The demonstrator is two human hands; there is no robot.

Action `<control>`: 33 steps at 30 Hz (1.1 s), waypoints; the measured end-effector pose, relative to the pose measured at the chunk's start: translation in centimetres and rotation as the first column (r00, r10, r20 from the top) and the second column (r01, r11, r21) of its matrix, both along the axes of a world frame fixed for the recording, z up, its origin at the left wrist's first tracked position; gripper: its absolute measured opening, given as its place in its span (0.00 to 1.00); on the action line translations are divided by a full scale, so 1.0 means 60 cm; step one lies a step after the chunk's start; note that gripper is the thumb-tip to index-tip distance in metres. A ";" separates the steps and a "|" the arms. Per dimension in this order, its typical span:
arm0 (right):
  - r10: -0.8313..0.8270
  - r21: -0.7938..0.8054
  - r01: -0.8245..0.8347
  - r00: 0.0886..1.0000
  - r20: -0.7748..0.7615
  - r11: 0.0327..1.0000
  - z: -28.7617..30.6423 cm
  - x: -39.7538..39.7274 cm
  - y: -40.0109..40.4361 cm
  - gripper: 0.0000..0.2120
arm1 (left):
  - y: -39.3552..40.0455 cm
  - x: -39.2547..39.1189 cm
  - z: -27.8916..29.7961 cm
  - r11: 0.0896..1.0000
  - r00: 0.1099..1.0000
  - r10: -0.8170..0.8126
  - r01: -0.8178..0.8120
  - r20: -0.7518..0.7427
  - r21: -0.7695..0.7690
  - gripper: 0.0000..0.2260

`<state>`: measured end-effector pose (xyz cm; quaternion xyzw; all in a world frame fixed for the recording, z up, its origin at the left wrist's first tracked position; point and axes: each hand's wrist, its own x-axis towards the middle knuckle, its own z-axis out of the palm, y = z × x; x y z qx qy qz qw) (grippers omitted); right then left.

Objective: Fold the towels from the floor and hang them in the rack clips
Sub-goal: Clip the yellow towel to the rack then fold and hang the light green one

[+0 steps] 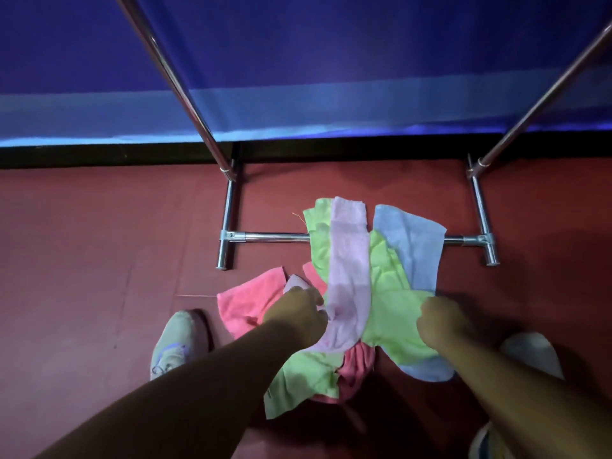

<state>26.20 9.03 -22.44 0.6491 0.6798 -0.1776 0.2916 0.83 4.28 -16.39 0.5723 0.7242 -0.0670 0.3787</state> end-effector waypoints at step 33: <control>-0.028 -0.171 0.582 -0.246 -0.969 0.795 0.845 -0.155 -0.182 0.12 | -0.205 0.032 0.705 0.504 0.693 -0.009 -0.620 0.721 0.602 0.09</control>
